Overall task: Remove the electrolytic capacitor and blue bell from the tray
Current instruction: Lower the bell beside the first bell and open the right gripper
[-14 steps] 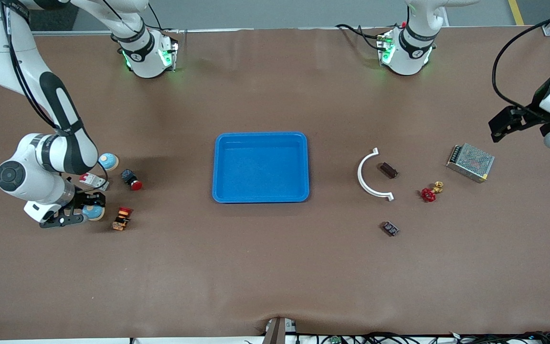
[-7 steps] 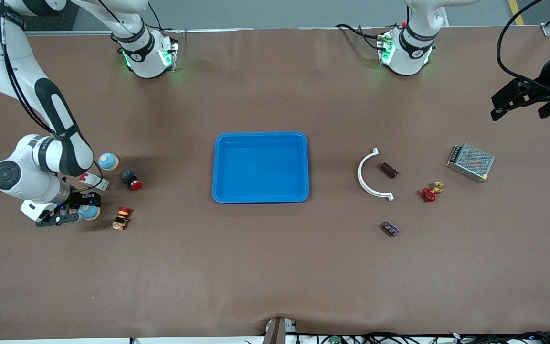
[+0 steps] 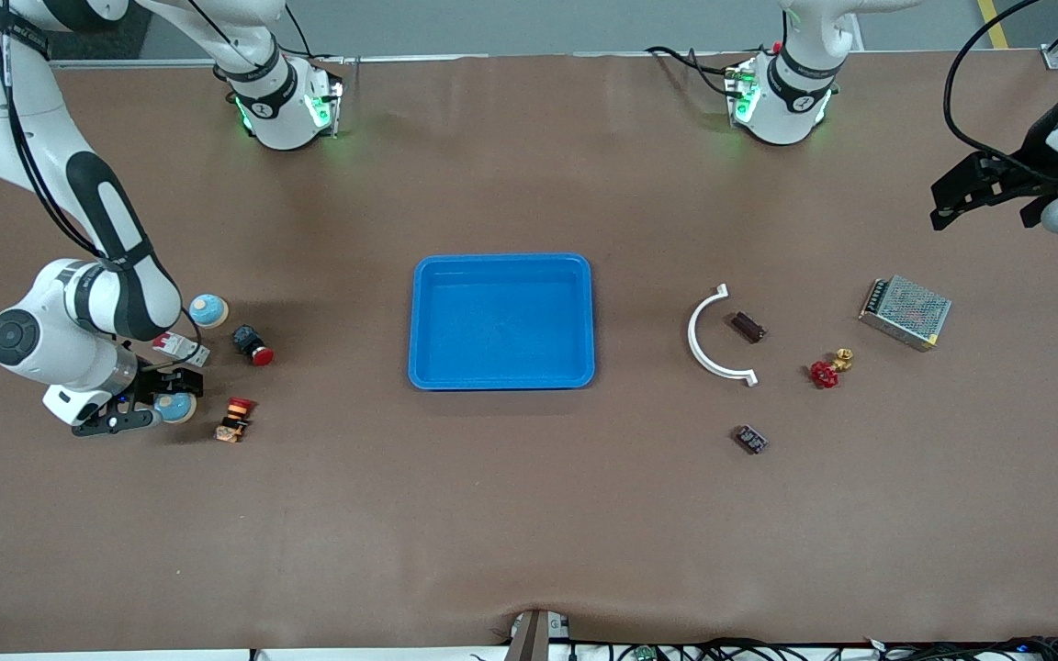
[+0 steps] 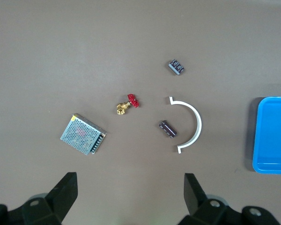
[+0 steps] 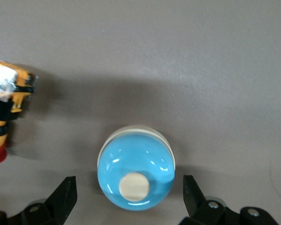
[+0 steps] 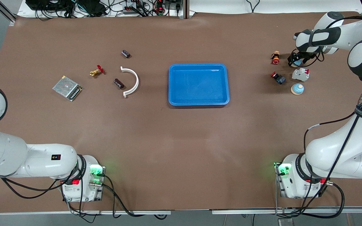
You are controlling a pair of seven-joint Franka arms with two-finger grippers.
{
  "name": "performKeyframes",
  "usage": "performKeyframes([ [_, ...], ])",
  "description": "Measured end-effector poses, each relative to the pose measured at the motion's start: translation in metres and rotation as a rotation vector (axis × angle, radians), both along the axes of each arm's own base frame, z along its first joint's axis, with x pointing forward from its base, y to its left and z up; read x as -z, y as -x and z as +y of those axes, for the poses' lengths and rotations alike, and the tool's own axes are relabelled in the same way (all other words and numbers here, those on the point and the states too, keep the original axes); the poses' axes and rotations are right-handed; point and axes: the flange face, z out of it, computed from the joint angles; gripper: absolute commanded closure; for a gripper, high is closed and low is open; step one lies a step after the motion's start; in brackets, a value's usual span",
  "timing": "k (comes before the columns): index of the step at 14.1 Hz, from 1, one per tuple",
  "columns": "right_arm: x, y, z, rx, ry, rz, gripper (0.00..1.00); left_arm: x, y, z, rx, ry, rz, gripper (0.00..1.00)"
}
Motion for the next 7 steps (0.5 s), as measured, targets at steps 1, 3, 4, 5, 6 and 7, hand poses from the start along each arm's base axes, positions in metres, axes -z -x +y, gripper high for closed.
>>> performKeyframes([
  [1,-0.008,-0.004,0.002,-0.019,-0.001,0.005,0.00,0.002,-0.001,0.000,0.000,0.000,0.005,0.00],
  [3,-0.043,-0.017,0.012,-0.043,-0.014,0.072,0.00,0.005,-0.003,0.000,0.000,0.000,0.008,0.00],
  [4,-0.068,-0.025,0.017,-0.052,-0.019,0.108,0.00,0.005,-0.003,0.000,0.000,0.000,0.008,0.00],
  [5,-0.094,-0.032,0.020,-0.056,-0.022,0.134,0.00,0.005,-0.003,0.000,0.000,0.000,0.008,0.00],
  [6,-0.121,-0.038,0.020,-0.057,-0.025,0.155,0.00,0.004,-0.003,0.000,0.000,0.000,0.008,0.00],
  [7,-0.144,-0.042,0.019,-0.055,-0.027,0.171,0.00,0.004,-0.003,0.000,0.000,0.000,0.007,0.00],
])
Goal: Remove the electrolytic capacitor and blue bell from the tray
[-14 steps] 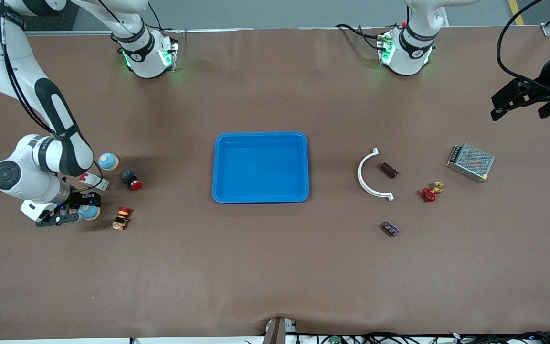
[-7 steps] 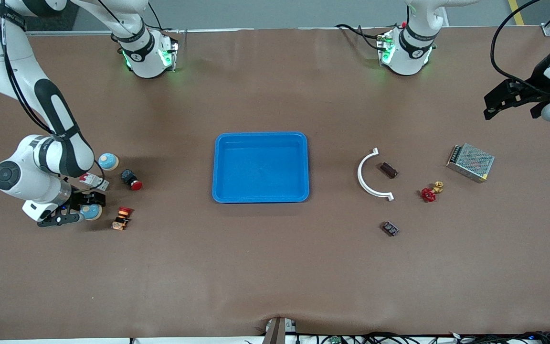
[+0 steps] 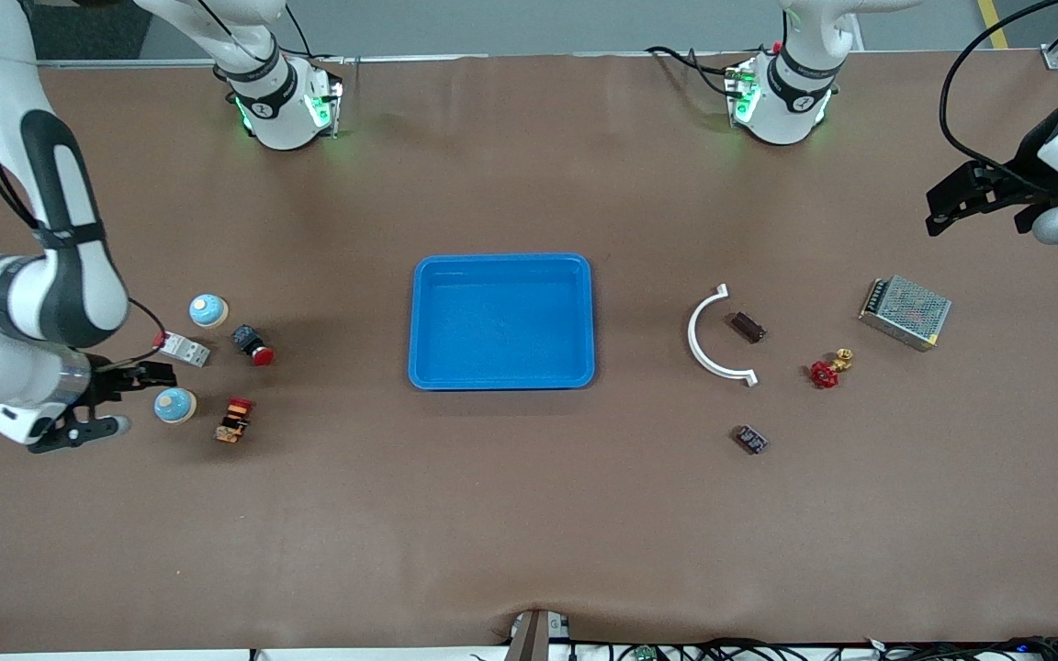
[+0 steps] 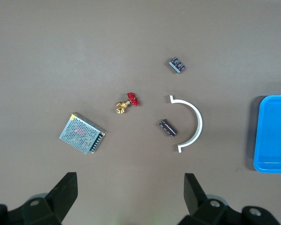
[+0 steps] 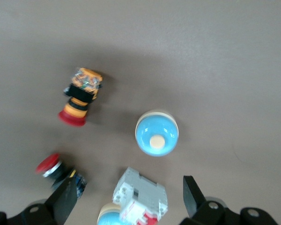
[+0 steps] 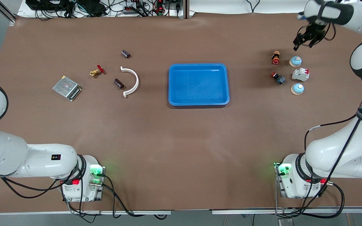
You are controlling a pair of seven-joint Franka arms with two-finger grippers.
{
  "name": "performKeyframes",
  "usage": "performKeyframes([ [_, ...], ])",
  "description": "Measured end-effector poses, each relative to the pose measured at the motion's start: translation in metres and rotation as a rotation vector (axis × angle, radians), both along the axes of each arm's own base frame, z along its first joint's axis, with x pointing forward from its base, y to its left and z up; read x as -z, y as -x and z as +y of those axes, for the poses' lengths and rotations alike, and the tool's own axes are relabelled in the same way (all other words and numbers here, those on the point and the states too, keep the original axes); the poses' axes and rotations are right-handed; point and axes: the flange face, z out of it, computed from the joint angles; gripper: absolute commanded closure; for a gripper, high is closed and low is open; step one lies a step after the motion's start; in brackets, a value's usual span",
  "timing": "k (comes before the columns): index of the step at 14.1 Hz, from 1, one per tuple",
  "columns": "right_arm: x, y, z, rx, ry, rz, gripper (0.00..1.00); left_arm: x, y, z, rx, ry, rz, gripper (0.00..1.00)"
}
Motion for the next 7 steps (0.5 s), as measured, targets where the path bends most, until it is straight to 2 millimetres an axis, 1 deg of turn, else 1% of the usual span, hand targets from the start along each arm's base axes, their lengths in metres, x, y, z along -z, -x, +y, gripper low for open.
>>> performKeyframes([
  [1,-0.017,-0.003,-0.002,0.003,-0.001,0.014,0.00,0.000,0.000,0.000,-0.001,0.000,-0.001,0.00],
  [3,-0.041,-0.006,-0.005,0.011,-0.002,0.032,0.00,-0.001,0.000,0.001,-0.004,0.000,-0.002,0.00],
  [5,-0.066,-0.007,-0.005,0.058,0.004,0.033,0.00,-0.001,0.000,0.004,-0.010,0.000,-0.002,0.00],
  [6,-0.081,-0.007,-0.003,0.094,0.011,0.018,0.00,-0.001,0.000,0.006,-0.012,0.000,-0.003,0.00],
  [7,-0.099,-0.006,0.004,0.124,0.017,0.001,0.00,-0.001,0.000,0.007,-0.015,0.000,-0.003,0.00],
])
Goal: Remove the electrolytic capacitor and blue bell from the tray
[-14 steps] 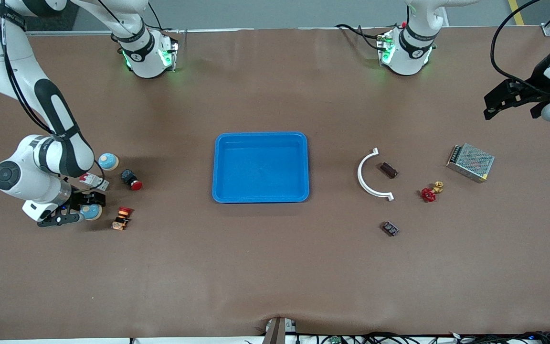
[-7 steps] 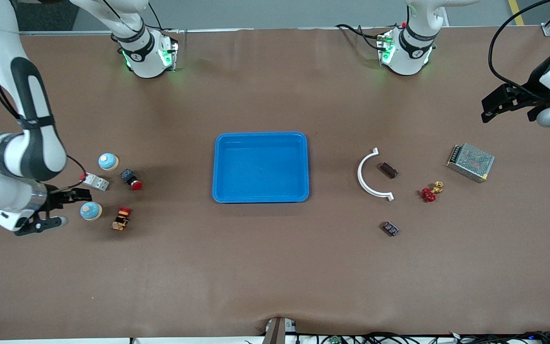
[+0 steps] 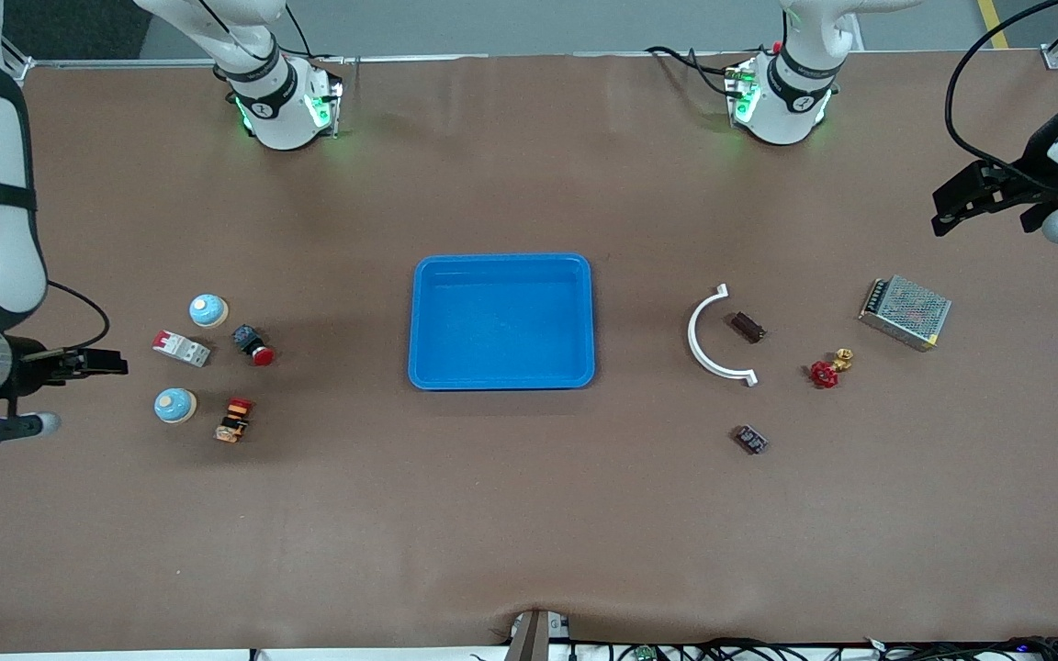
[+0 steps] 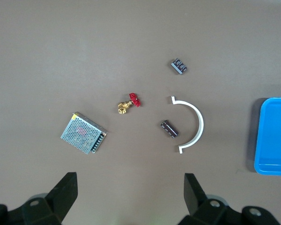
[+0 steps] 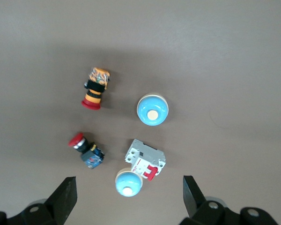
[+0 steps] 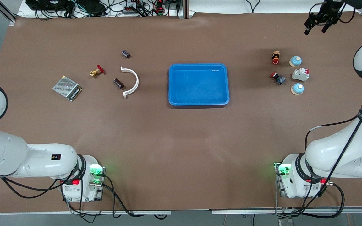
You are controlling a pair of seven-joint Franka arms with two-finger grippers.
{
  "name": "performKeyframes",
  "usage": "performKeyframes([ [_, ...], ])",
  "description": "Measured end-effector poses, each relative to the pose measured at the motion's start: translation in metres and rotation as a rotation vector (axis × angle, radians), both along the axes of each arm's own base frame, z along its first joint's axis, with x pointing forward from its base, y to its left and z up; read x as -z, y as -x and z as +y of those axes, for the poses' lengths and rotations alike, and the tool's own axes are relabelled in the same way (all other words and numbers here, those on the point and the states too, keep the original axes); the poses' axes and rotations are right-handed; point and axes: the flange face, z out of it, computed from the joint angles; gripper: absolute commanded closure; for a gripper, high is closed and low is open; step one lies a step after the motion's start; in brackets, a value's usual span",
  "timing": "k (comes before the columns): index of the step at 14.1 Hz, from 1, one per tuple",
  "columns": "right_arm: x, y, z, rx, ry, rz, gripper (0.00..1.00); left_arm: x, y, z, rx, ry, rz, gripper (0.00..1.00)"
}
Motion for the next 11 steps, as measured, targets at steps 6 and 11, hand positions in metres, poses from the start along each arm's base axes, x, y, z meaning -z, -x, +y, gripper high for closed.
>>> performKeyframes([
  [6,-0.118,0.037,0.094,0.143,0.046,-0.054,0.00,0.000,0.000,0.001,-0.002,0.000,0.000,0.00],
  [11,-0.158,0.061,0.096,0.160,0.049,-0.072,0.00,0.000,0.001,0.001,-0.001,-0.001,0.007,0.00],
])
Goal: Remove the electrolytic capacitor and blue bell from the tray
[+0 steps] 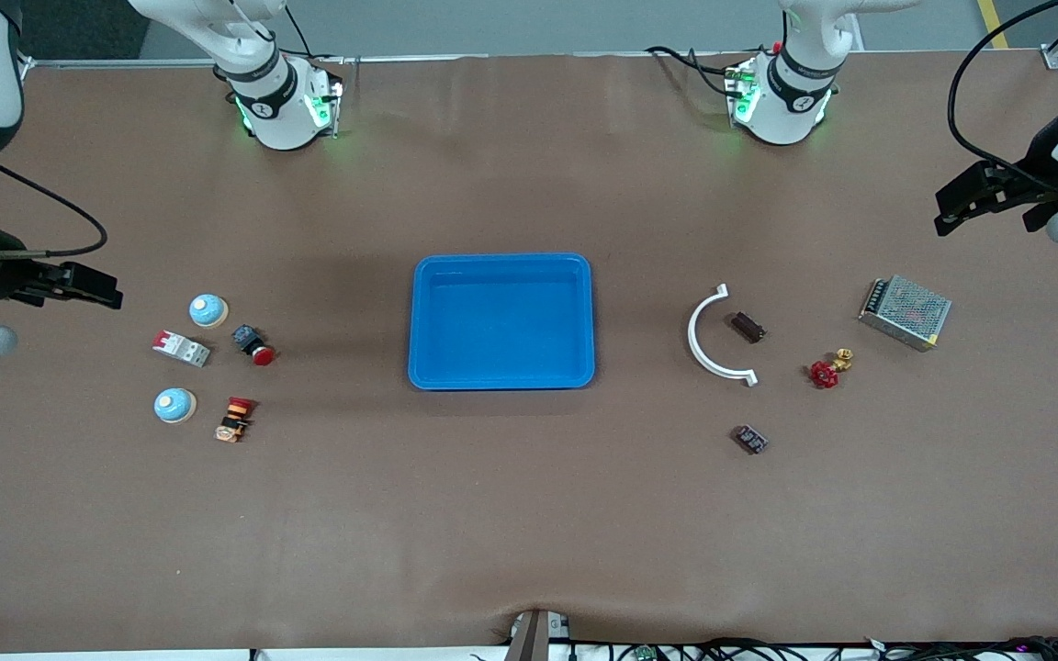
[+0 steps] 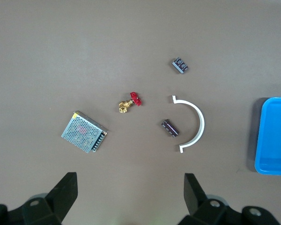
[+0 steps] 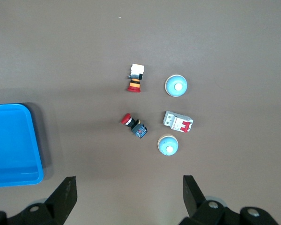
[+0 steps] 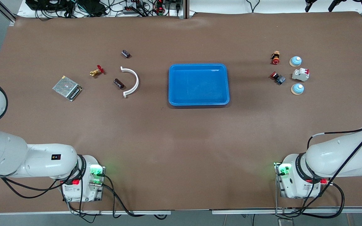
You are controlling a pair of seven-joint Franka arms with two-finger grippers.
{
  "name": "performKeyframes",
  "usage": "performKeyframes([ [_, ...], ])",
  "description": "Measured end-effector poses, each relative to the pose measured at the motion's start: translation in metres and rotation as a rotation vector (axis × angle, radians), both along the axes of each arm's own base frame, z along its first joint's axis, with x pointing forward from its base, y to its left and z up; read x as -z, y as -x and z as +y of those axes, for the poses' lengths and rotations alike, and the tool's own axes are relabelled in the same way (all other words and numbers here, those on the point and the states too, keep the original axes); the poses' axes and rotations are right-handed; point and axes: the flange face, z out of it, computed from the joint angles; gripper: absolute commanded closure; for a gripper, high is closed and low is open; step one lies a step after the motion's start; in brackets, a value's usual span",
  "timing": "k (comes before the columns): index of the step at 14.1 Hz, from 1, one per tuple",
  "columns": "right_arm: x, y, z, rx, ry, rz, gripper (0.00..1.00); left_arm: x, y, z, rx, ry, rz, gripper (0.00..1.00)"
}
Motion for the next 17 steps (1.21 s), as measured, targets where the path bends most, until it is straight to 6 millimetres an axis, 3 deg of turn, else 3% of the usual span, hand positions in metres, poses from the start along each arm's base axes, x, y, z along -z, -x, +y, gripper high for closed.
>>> performKeyframes([
  [7,-0.029,0.015,-0.004,0.009,0.002,-0.039,0.00,-0.008,0.008,-0.003,0.006,-0.002,0.001,0.00],
  [17,-0.025,0.030,-0.008,0.017,0.003,-0.076,0.00,-0.008,0.009,-0.005,0.009,-0.002,0.002,0.00],
])
